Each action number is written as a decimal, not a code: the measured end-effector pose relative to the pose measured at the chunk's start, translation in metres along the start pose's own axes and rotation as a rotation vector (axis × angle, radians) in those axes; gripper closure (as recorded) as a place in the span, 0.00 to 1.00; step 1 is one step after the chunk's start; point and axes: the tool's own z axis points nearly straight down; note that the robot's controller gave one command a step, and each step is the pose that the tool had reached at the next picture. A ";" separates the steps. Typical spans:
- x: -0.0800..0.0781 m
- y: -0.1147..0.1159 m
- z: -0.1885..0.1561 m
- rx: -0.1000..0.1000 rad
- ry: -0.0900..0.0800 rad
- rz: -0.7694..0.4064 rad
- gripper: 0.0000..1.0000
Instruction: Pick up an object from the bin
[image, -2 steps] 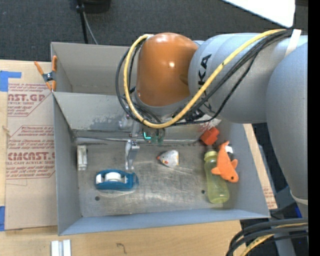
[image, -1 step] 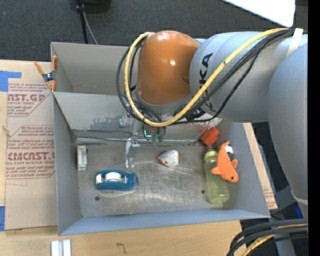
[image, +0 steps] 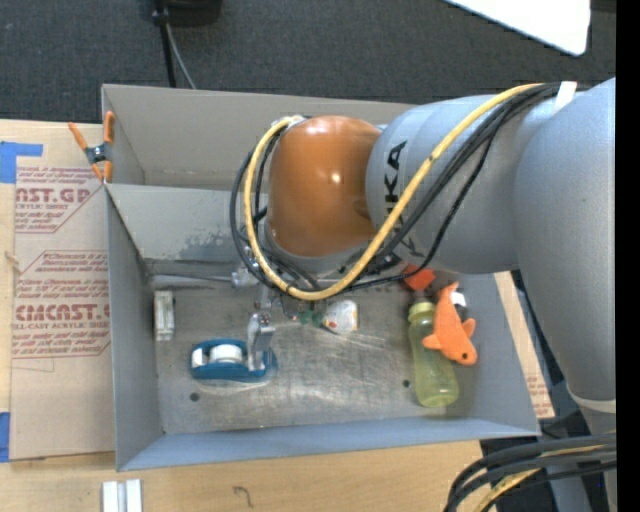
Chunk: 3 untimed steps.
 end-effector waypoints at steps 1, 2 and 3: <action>0.023 -0.012 0.101 -0.003 -0.004 -0.058 1.00; 0.023 -0.012 0.101 -0.003 -0.004 -0.058 1.00; 0.016 -0.022 -0.035 0.002 0.009 0.003 1.00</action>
Offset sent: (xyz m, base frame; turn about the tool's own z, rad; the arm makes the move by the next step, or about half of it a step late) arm 0.0000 0.0000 0.0000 0.0000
